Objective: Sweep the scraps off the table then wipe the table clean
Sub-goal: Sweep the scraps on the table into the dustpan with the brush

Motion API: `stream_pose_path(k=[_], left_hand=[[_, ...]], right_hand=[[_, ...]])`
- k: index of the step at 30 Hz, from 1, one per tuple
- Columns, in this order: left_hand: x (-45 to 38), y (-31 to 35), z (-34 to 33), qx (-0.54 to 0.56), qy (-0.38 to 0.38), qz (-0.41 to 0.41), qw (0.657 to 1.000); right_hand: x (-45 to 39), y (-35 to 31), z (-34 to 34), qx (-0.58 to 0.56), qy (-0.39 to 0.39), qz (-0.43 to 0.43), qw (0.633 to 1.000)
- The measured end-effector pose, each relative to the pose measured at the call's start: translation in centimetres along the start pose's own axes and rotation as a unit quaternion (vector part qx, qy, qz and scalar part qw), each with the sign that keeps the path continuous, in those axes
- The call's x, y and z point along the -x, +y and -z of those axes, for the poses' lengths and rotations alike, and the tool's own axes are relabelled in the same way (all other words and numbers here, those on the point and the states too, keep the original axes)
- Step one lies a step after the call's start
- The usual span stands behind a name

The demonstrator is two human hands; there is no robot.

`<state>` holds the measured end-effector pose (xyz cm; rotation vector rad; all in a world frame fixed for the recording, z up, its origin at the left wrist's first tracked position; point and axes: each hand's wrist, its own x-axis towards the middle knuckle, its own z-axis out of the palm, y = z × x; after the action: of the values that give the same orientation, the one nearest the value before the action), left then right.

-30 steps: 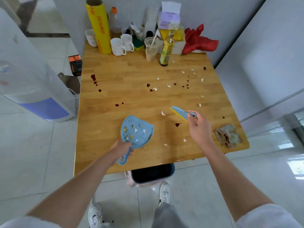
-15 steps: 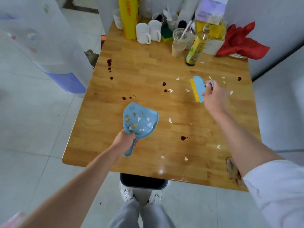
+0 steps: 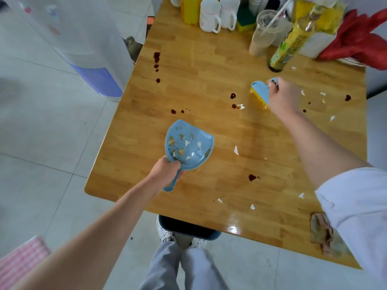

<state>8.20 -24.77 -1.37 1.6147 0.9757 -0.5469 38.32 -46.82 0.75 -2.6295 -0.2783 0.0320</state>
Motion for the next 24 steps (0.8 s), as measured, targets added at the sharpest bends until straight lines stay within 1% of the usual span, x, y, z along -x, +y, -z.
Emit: stream_pose_path(k=[3,7,10,12,15,17,19,24], left_hand=[[-0.2,0.2,-0.3,-0.002,-0.002,0.004,1.000],[-0.4,0.3,-0.7,0.008,-0.003,0.008,1.000],[-0.3,0.3,-0.8,0.012,-0.007,0.006,1.000],[-0.2,0.1,-0.7,0.016,-0.004,0.003,1.000],[0.1,-0.5,-0.2,0.012,-0.001,0.005,1.000],[0.3,-1.1,0.1,-0.004,-0.007,0.002,1.000],[0.6,-1.4,0.4,-0.017,-0.012,-0.002,1.000],[0.9,-2.1,0.7,0.007,0.003,0.004,1.000]], right_hand=[[2.7,-0.1,0.4,-0.012,-0.044,0.021,0.999],[7.7,0.6,0.8,-0.036,-0.061,0.059,0.996],[10.4,1.3,1.5,-0.034,-0.116,0.110,0.987],[10.9,1.9,2.1,-0.052,-0.105,0.105,0.987],[9.9,2.6,2.9,-0.071,-0.028,0.062,0.995],[9.0,2.4,2.7,-0.064,-0.007,0.045,0.997],[8.5,1.4,1.9,-0.058,-0.031,0.039,0.997],[9.6,-1.3,-0.2,-0.058,-0.075,0.084,0.992]])
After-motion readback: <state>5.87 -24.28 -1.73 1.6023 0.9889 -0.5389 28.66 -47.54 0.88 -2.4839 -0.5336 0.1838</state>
